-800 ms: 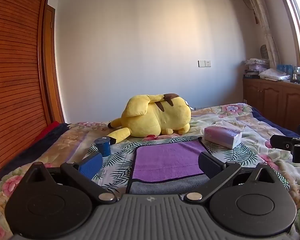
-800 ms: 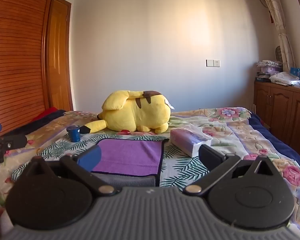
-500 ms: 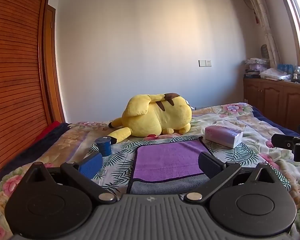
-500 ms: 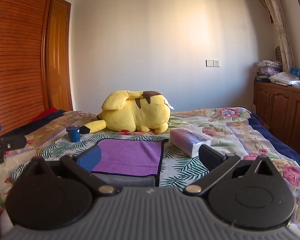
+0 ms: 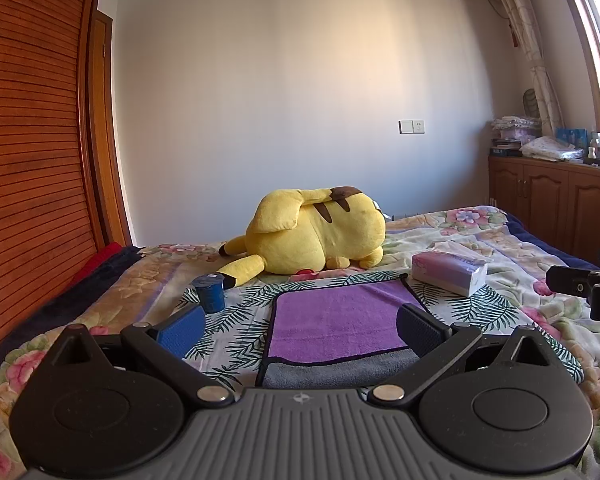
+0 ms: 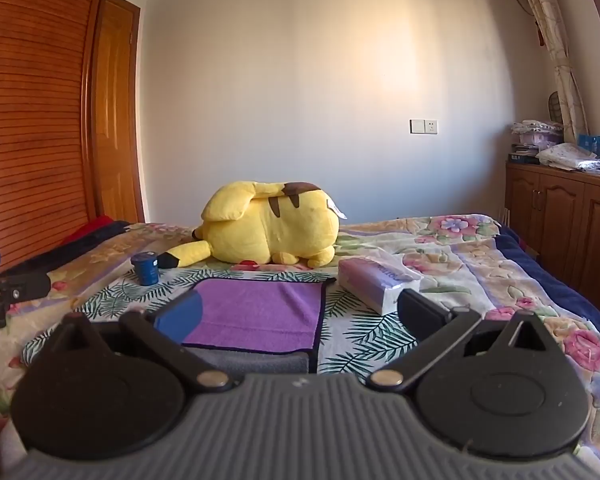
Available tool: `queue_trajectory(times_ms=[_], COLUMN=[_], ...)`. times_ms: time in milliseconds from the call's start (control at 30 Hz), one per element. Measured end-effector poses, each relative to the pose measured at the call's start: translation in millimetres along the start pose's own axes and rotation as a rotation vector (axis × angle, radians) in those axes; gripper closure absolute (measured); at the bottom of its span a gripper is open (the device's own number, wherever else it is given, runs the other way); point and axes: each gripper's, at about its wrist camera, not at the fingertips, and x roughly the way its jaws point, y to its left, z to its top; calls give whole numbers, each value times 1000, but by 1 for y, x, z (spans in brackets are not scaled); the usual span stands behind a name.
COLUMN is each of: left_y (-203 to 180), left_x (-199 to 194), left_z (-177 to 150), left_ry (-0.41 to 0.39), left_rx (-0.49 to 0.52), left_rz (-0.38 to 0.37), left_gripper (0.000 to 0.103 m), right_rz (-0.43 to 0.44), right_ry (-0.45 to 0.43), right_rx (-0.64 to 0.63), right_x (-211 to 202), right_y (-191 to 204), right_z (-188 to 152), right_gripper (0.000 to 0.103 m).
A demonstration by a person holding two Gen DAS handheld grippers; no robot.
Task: Fold towel
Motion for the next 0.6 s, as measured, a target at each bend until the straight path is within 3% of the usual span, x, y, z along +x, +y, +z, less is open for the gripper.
queue_trajectory(times_ms=[600], left_y=[1], left_x=[0], left_z=[0], left_ry=[-2], left_rx=[0], left_rz=[1], left_gripper=[0], right_rz=[0], right_ry=[0], right_rx=[1], right_x=[0], right_y=[-1], right_z=[-1], right_gripper=[0])
